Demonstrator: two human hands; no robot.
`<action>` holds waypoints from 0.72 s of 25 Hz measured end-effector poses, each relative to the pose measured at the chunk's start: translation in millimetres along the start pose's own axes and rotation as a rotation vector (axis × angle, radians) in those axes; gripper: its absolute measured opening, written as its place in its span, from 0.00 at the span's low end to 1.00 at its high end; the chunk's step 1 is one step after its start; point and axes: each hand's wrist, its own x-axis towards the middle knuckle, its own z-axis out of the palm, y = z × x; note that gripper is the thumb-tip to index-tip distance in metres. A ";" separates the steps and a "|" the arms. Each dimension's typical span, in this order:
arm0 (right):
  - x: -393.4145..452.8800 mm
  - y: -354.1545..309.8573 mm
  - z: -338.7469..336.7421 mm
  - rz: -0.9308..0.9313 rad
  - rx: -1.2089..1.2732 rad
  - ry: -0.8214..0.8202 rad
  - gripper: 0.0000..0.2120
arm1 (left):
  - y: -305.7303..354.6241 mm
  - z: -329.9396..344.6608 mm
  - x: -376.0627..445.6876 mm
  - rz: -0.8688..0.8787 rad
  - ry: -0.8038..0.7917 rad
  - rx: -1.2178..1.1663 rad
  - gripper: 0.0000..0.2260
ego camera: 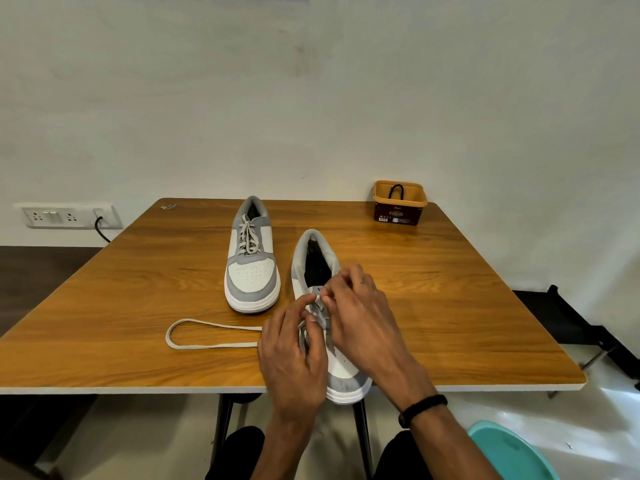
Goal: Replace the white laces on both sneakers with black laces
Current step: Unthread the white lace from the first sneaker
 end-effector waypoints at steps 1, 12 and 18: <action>-2.2 -0.8 1.8 0.008 0.034 0.025 0.09 | 0.9 -0.4 0.2 0.007 0.004 -0.002 0.13; -7.6 24.0 -3.7 0.173 0.392 0.137 0.12 | 2.6 -1.8 -0.8 -0.012 -0.008 -0.013 0.14; -0.3 4.8 -9.1 0.107 0.183 -0.088 0.09 | 0.9 -1.0 -0.4 -0.010 -0.008 -0.005 0.14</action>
